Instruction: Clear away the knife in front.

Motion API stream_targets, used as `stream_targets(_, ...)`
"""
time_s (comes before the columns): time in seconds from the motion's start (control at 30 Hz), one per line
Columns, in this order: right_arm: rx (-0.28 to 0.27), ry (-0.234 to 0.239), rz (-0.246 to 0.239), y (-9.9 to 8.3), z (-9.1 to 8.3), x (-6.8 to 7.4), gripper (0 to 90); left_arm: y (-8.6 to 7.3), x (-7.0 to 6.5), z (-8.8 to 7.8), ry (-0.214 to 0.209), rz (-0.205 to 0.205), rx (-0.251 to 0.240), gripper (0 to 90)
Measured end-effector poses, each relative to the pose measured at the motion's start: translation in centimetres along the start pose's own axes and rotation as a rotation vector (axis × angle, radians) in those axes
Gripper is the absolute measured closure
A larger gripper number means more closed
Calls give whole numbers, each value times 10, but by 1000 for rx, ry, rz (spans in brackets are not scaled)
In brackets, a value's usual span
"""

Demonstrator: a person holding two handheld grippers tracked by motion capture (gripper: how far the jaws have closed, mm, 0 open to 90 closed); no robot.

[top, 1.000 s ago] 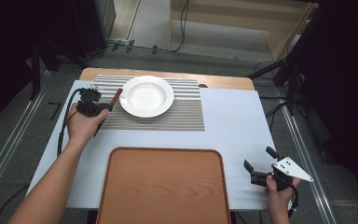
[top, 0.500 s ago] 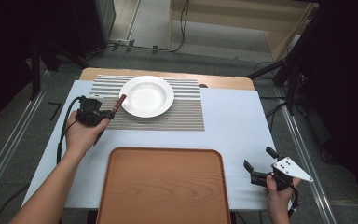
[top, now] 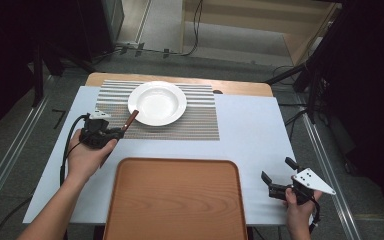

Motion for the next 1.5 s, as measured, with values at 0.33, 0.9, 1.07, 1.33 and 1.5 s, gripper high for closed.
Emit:
stream_targets(0.33,-1,1,0,0,0,0,0,-18,-22,-10,-43,26,-4,769)
stream_targets(0.9,-2,3,-1,0,0,0,0,-48,-61,-16,-108,63,13,768)
stream_targets(1.07,-2,4,-2,0,0,0,0,-59,-70,-17,-117,61,17,768)
stream_targets(1.33,-1,3,-2,0,0,0,0,-76,-81,-18,-129,53,35,768)
stream_targets(1.5,-1,1,-2,0,0,0,0,-87,-88,-18,-138,56,52,768)
Point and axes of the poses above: each handheld gripper's, and its own axes: z roughly forward along the jaws, y roughly out of its top, x roughly to its left, the point moved 2 cm from there along z, roughly forward along the jaws, and after that the axes turned 5 degrees about -z, right-handed, at the moved point
